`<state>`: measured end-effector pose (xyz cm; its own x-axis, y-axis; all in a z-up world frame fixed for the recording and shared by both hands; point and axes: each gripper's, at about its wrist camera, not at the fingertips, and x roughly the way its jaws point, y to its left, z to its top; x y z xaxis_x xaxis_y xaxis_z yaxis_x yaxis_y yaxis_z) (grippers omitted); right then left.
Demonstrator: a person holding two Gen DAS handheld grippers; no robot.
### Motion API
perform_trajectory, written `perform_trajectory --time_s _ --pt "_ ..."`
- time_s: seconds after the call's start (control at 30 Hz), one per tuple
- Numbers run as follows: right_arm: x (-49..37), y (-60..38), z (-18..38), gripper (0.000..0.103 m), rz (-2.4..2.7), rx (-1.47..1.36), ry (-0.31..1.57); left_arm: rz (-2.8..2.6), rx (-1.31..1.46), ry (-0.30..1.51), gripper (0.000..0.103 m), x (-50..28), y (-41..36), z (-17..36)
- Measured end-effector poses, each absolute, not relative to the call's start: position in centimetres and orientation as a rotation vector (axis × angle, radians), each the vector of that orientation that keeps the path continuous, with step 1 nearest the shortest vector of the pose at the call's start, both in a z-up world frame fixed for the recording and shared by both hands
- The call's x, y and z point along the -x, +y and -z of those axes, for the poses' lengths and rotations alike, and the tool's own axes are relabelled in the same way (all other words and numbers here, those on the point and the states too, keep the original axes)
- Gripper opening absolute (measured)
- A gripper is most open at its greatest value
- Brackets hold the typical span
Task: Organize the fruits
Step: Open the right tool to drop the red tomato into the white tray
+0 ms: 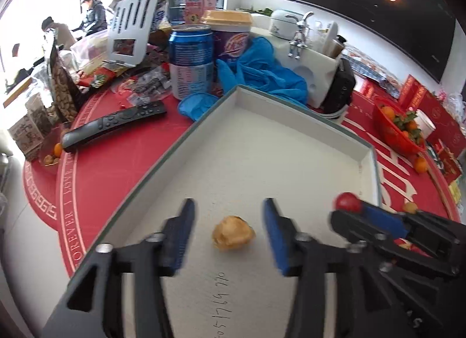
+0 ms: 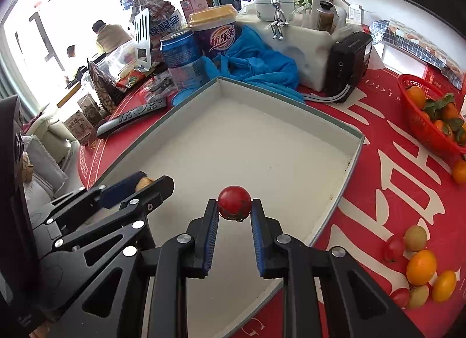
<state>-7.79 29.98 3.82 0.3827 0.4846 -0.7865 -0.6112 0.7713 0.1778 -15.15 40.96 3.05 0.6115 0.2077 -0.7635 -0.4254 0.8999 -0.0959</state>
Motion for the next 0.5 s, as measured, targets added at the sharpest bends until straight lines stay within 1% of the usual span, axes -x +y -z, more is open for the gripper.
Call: perform_trajectory --time_s 0.03,0.07,0.1,0.13,0.17,0.3,0.4,0.43,0.5 --pt "7.8 29.7 -4.0 0.025 -0.692 0.159 0.940 -0.386 0.276 0.825 0.077 15.2 41.0 -3.1" --pt "7.9 29.3 -4.3 0.031 -0.679 0.164 0.926 -0.399 0.277 0.808 0.078 15.5 41.0 -3.3" --pt "7.9 28.7 -4.7 0.054 -0.671 0.154 0.916 -0.411 0.275 0.798 0.078 15.7 41.0 -3.6" --pt "7.9 27.8 -5.1 0.073 -0.659 0.134 0.903 -0.404 0.279 0.793 0.080 15.9 40.9 -3.9" --pt "7.9 26.4 -5.6 0.103 -0.651 0.094 0.882 -0.380 0.282 0.788 0.081 15.9 40.6 -4.3" --pt "8.6 20.3 -7.3 0.102 -0.607 -0.026 0.817 -0.286 0.194 0.763 0.081 15.7 36.3 -7.0" --pt "9.4 15.1 -7.5 0.102 -0.519 -0.071 0.783 -0.167 0.092 0.696 0.086 15.2 30.9 -8.8" --pt "9.6 13.8 -7.4 0.102 -0.496 -0.082 0.775 -0.124 0.073 0.666 0.088 15.2 29.2 -9.0" --pt "10.0 9.8 -6.5 0.102 -0.425 -0.117 0.749 -0.041 0.063 0.601 0.088 15.7 26.1 -8.5"
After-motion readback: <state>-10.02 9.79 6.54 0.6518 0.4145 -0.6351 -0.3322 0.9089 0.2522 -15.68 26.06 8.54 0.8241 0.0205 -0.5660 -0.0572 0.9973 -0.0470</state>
